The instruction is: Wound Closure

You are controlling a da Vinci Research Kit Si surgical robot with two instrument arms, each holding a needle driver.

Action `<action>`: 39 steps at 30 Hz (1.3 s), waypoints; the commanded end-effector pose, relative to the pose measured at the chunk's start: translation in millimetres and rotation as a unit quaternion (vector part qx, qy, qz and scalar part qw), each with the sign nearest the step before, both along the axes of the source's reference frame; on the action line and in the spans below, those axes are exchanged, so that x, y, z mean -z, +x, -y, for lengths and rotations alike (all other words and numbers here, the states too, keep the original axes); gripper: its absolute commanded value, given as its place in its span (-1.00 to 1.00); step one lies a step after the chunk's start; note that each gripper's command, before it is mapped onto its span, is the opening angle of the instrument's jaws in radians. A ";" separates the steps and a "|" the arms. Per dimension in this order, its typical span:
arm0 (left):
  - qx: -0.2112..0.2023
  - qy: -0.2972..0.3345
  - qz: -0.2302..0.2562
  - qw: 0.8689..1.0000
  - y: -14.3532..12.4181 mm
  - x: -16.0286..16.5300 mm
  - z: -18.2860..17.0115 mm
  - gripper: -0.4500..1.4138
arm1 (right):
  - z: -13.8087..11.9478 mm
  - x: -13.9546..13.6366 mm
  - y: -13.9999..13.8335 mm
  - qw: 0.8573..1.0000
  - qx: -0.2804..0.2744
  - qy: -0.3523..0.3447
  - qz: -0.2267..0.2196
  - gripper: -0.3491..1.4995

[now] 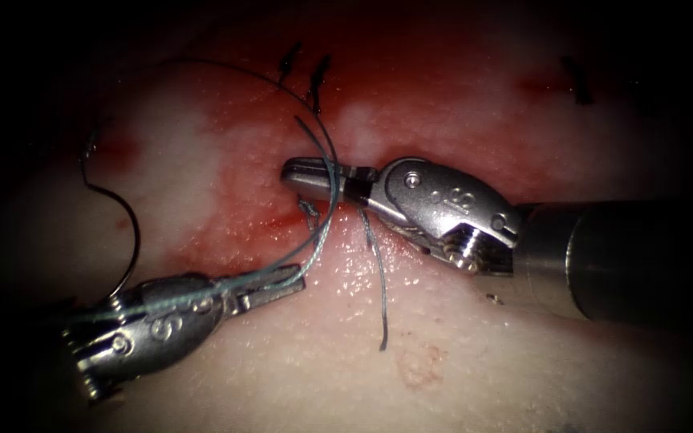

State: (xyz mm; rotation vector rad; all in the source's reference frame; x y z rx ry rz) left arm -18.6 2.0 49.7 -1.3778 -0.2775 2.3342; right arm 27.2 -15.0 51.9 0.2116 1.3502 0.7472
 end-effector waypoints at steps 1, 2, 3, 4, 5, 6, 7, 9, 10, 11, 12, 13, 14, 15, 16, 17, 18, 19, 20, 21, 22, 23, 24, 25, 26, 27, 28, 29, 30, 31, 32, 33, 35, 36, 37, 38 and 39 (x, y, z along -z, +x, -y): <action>-0.001 0.020 0.017 1.000 -0.7 -0.9 -0.4 -1.00 | 0.2 -0.3 1.3 1.000 0.010 0.003 -0.017 -1.00; -0.002 0.032 0.027 0.999 -0.8 -1.1 -0.7 -1.00 | 0.2 -0.1 1.5 1.000 0.013 0.005 -0.025 -1.00; -0.003 0.051 0.041 0.998 -0.9 -1.5 -1.0 -1.00 | 0.1 0.2 1.7 0.999 0.013 0.011 -0.043 -1.00; -0.004 0.063 0.050 0.997 -0.9 -1.8 -1.2 -1.00 | -0.1 0.4 1.7 0.998 0.016 0.015 -0.057 -1.00; -0.009 0.074 0.061 0.995 -1.0 -2.2 -1.5 -1.00 | -0.4 0.8 1.8 0.996 0.016 0.039 -0.081 -1.00; -0.012 0.081 0.068 0.994 -1.0 -2.6 -1.6 -1.00 | -0.6 1.1 1.7 0.994 0.020 0.046 -0.096 -1.00; -0.017 0.083 0.072 0.994 -1.1 -2.9 -1.7 -1.00 | -0.7 1.3 1.7 0.992 0.023 0.058 -0.108 -1.00; -0.026 0.091 0.083 0.992 -1.1 -4.1 -2.0 -1.00 | -1.4 2.1 1.7 0.983 0.029 0.085 -0.159 -1.00; -0.027 0.088 0.082 0.992 -1.0 -4.5 -2.1 -1.00 | -1.6 2.4 1.7 0.980 0.032 0.091 -0.171 -1.00; -0.027 0.088 0.082 0.992 -1.0 -4.9 -2.2 -1.00 | -1.8 2.6 1.6 0.978 0.039 0.096 -0.180 -1.00; -0.031 0.090 0.086 0.992 -0.8 -5.7 -2.4 -1.00 | -2.0 3.0 1.6 0.975 0.054 0.102 -0.188 -1.00; -0.031 0.092 0.087 0.991 -0.6 -6.0 -2.5 -1.00 | -2.0 3.1 1.6 0.974 0.061 0.107 -0.191 -1.00; -0.034 0.091 0.089 0.991 -0.5 -6.3 -2.7 -1.00 | -1.9 3.2 1.6 0.972 0.072 0.112 -0.194 -1.00; -0.035 0.094 0.089 0.991 -0.4 -6.4 -2.9 -1.00 | -1.8 3.3 1.6 0.970 0.079 0.119 -0.197 -1.00; -0.035 0.093 0.093 0.991 -0.4 -6.5 -3.1 -1.00 | -1.6 3.3 1.6 0.968 0.089 0.122 -0.202 -1.00; -0.036 0.093 0.096 0.990 -0.4 -6.7 -3.4 -1.00 | -1.4 3.3 1.7 0.965 0.102 0.123 -0.209 -1.00; -0.037 0.093 0.097 0.990 -0.4 -6.7 -3.6 -1.00 | -1.2 3.3 1.7 0.963 0.110 0.123 -0.213 -1.00; -0.038 0.093 0.098 0.990 -0.5 -6.7 -3.7 -1.00 | -1.1 3.4 1.8 0.962 0.119 0.125 -0.212 -1.00; -0.039 0.093 0.101 0.990 -0.7 -6.7 -3.8 -1.00 | -1.0 3.4 1.9 0.960 0.131 0.127 -0.213 -1.00; -0.038 0.093 0.102 0.990 -0.8 -6.6 -3.9 -1.00 | -0.9 3.4 1.9 0.958 0.140 0.128 -0.214 -1.00; -0.039 0.094 0.108 0.989 -0.9 -6.6 -4.0 -1.00 | -0.8 3.3 1.9 0.956 0.149 0.128 -0.216 -1.00; -0.042 0.095 0.116 0.988 -1.2 -6.5 -4.1 -1.00 | -0.7 3.3 2.0 0.952 0.165 0.128 -0.225 -1.00; -0.046 0.096 0.120 0.987 -1.3 -6.4 -4.2 -1.00 | -0.6 3.2 2.0 0.948 0.178 0.127 -0.233 -1.00; -0.052 0.098 0.126 0.986 -1.6 -6.2 -4.3 -1.00 | -0.5 3.0 1.9 0.939 0.205 0.130 -0.243 -1.00; -0.059 0.099 0.133 0.984 -1.8 -6.1 -4.6 -1.00 | -0.7 2.9 1.8 0.930 0.244 0.135 -0.239 -1.00; -0.062 0.099 0.136 0.984 -1.9 -6.1 -4.7 -1.00 | -0.9 2.9 1.7 0.926 0.264 0.138 -0.232 -1.00; -0.072 0.096 0.143 0.982 -1.9 -6.1 -5.1 -1.00 | -1.3 3.0 1.4 0.917 0.308 0.128 -0.218 -1.00; -0.072 0.092 0.142 0.983 -1.9 -6.1 -5.2 -1.00 | -1.5 3.1 1.2 0.913 0.324 0.124 -0.215 -1.00; -0.074 0.089 0.143 0.983 -1.8 -6.1 -5.5 -1.00 | -1.8 3.2 1.0 0.907 0.343 0.119 -0.215 -1.00; -0.076 0.090 0.141 0.983 -1.8 -6.1 -5.6 -1.00 | -1.9 3.3 0.8 0.901 0.357 0.119 -0.215 -1.00; -0.079 0.088 0.139 0.983 -1.8 -6.1 -5.7 -1.00 | -2.0 3.3 0.6 0.896 0.369 0.116 -0.217 -1.00; -0.082 0.087 0.135 0.984 -1.8 -6.1 -5.9 -1.00 | -2.1 3.5 0.5 0.889 0.388 0.106 -0.217 -1.00; -0.087 0.086 0.129 0.984 -1.9 -6.1 -6.1 -1.00 | -2.2 3.6 0.4 0.879 0.417 0.093 -0.211 -1.00; -0.089 0.084 0.126 0.984 -2.0 -6.1 -6.1 -1.00 | -2.1 3.7 0.4 0.873 0.435 0.083 -0.204 -1.00; -0.089 0.085 0.125 0.985 -2.2 -6.2 -6.3 -1.00 | -1.8 3.8 0.6 0.863 0.462 0.068 -0.192 -1.00; -0.089 0.082 0.125 0.985 -2.4 -6.2 -6.3 -1.00 | -1.7 3.8 0.7 0.859 0.473 0.060 -0.188 -1.00; -0.089 0.082 0.124 0.985 -2.5 -6.3 -6.4 -1.00 | -1.5 3.9 0.9 0.852 0.488 0.046 -0.183 -0.98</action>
